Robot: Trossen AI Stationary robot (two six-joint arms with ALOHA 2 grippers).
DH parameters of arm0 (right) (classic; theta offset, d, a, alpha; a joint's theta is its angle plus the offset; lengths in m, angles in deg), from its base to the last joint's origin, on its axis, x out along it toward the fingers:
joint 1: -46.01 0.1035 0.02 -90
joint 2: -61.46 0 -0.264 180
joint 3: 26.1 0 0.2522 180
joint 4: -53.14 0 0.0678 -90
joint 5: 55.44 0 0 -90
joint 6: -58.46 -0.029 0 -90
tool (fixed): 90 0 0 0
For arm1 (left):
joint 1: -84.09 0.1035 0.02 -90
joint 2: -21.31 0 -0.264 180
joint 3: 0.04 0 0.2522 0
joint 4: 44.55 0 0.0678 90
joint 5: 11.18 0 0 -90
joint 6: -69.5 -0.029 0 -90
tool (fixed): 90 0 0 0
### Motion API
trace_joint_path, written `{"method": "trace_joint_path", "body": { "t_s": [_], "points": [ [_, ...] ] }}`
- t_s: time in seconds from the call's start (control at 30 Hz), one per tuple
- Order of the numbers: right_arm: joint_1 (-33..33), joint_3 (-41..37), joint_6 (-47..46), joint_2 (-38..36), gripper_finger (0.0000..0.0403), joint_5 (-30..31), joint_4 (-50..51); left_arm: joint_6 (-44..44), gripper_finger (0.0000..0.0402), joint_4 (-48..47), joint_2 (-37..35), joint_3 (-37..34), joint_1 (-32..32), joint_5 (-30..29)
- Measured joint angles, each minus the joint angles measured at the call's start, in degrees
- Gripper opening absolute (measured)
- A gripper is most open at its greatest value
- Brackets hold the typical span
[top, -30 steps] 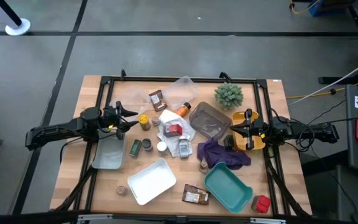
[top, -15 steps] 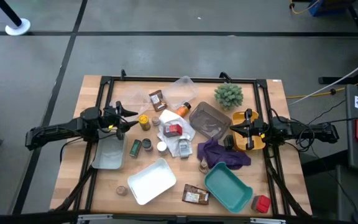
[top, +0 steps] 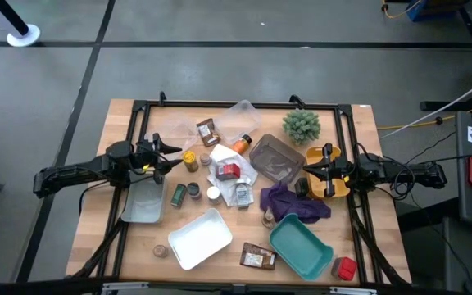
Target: Sort spices by type
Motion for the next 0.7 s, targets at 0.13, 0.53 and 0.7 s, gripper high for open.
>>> {"method": "trace_joint_path", "body": {
  "t_s": [0.13, 0.53, 0.7],
  "points": [
    [0.0, 0.0, 0.0, 0.0, 0.0019, 0.5, -0.1, 0.0, 0.0193, 0.3, 0.0, 0.0, 0.0, 0.0],
    [0.0, 0.0, 0.0, 0.0, 0.0019, 0.5, -0.1, 0.0, 0.0193, 5.8, 0.0, 0.0, 0.0, 0.0],
    [0.0, 0.0, 0.0, 0.0, 0.0019, 0.4, -0.1, 0.0, 0.0193, 5.8, 0.0, 0.0, 0.0, 0.0]
  ]
}}
